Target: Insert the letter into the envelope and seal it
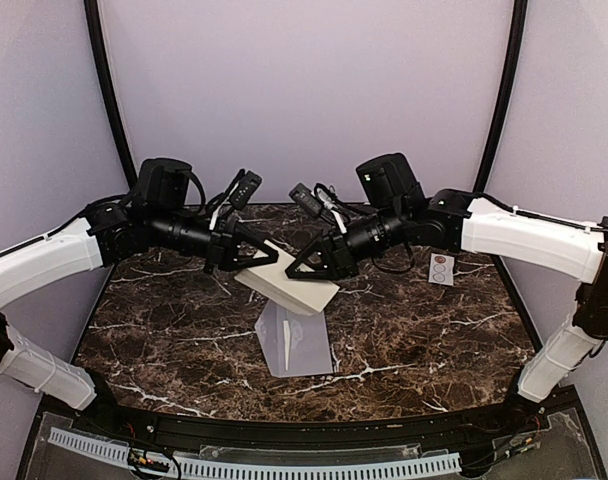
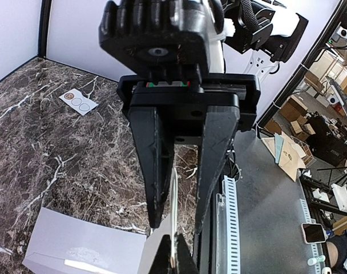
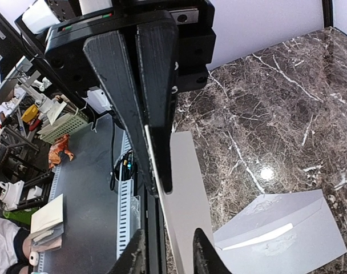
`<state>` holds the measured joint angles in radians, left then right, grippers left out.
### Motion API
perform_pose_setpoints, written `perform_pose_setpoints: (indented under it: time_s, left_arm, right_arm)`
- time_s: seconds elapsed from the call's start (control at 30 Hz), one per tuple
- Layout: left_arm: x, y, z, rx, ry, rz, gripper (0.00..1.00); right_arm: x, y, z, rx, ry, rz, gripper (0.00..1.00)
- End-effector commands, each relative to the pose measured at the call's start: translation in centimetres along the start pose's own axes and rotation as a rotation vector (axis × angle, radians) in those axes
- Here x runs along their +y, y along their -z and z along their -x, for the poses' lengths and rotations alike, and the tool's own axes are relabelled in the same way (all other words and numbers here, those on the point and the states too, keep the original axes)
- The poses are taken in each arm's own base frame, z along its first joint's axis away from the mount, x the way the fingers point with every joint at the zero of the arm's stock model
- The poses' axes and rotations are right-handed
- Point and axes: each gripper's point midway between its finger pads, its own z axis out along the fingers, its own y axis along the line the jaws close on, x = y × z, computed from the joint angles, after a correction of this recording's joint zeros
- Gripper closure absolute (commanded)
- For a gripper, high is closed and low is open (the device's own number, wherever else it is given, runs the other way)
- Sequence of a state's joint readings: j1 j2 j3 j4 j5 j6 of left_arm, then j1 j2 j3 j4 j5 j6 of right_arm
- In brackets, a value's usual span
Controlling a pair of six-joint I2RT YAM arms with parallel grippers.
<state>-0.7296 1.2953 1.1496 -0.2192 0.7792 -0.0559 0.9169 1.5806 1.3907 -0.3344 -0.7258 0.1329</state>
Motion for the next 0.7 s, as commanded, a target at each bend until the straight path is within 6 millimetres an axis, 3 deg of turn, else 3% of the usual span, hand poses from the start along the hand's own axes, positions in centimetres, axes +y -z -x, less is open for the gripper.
perform_pose_setpoints:
  time_s: [0.0,0.07,0.1,0.17,0.23,0.3,0.33,0.43,0.6,0.67]
  left_arm:
    - [-1.0,0.2,1.0,-0.017,-0.03,-0.035,1.0]
    - [-1.0,0.1,1.0,-0.02,-0.027,-0.037,1.0]
    - [-1.0,0.1,1.1,-0.026,-0.024,-0.036,0.99]
    - [-0.8,0.3,1.4,-0.047,-0.02,-0.019,0.77]
    - [-1.1,1.0,2.1,-0.098,-0.026,-0.002,0.37]
    - [-1.7,2.0,3.1,-0.179,-0.04,0.013,0.2]
    - [-2.2,2.6,4.3,-0.242,-0.075,0.013,0.16]
    - [-2.3,4.5,4.7,-0.357,-0.052,0.076,0.07]
    - [-2.1,7.1,5.7,-0.534,-0.028,0.15,0.03]
    - [-2.4,7.1,5.6,-0.552,-0.008,0.117,0.02]
  right_arm:
    - [0.9,-0.3,1.0,-0.03,0.035,0.042,0.85]
    - [0.9,-0.2,1.1,-0.036,0.038,0.044,1.0]
    - [1.0,-0.2,1.2,-0.041,0.04,0.043,1.0]
    - [1.0,0.1,1.6,-0.063,0.047,0.026,1.0]
    - [1.0,0.7,2.2,-0.113,0.056,-0.003,1.0]
    - [1.4,1.5,3.2,-0.181,0.074,-0.013,1.0]
    - [1.6,2.1,3.6,-0.216,0.079,-0.021,1.0]
    - [2.4,4.0,5.3,-0.347,0.114,-0.037,1.0]
    - [4.0,6.3,7.1,-0.502,0.151,-0.019,1.0]
    - [4.9,6.7,7.7,-0.538,0.165,0.02,1.0]
